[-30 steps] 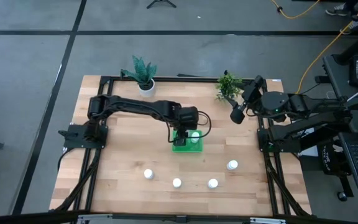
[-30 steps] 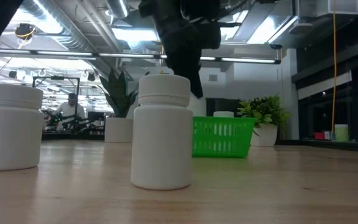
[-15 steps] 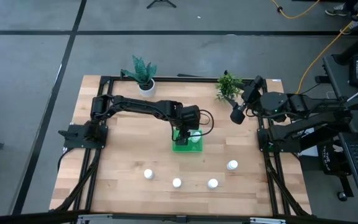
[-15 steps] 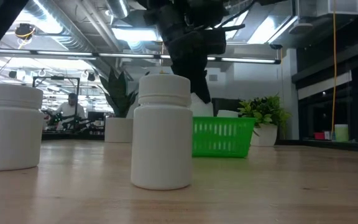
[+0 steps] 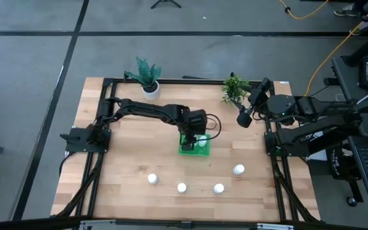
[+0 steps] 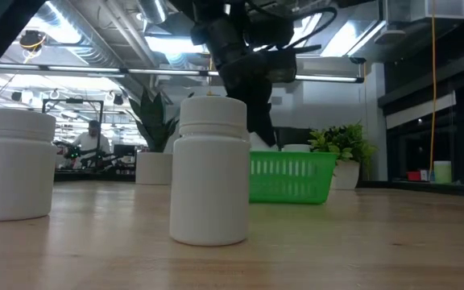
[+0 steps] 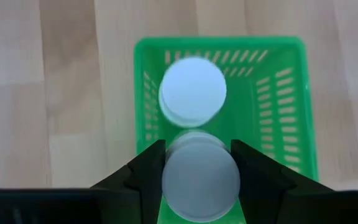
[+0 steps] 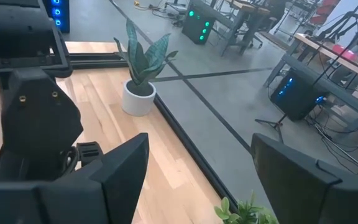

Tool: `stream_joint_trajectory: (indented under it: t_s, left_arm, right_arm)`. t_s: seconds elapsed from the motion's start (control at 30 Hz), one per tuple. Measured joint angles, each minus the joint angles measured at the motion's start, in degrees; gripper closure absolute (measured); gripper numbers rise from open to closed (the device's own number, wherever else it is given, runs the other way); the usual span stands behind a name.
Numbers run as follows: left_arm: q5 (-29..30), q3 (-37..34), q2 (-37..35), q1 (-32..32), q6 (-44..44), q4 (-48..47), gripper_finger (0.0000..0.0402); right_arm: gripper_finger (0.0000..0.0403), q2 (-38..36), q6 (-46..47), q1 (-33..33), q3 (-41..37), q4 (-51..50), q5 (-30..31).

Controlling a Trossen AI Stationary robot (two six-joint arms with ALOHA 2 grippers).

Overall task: Pick and place pill bottles into a basket
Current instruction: Put the white pill bottle into the green bin

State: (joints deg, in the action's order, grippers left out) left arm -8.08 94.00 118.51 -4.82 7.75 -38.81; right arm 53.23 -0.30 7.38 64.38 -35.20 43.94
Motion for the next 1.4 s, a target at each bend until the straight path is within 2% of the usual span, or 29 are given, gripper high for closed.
stream_joint_trajectory:
  t_s: [0.33, 0.53, 0.93, 1.2, 1.4]
  left_arm:
    - [-0.2, 0.0, 0.1, -0.2, 0.5, 0.3, 0.0246]
    - [-0.1, 0.0, 0.1, -0.2, 1.3, 1.2, 0.0219]
    - [0.0, 0.0, 0.1, -0.2, 1.2, 1.4, 0.0233]
    - [0.2, 0.0, -2.6, -0.3, 0.0, -1.2, 0.0187]
    - [4.1, 1.8, -5.6, -0.5, 0.3, -6.2, 0.0137]
  right_arm:
    - [0.0119, 0.0, 0.0, 0.0, 0.0, 0.0, 0.0]
    - [0.0119, 0.0, 0.0, 0.0, 0.0, 0.1, 0.0]
    - [0.0119, 0.0, 0.1, 0.0, 0.0, 0.1, 0.0]
    - [0.0119, 0.0, 0.0, 0.0, 0.0, 0.1, 0.0]
    - [0.0119, 0.0, 0.0, 0.0, 0.0, -0.5, -1.5]
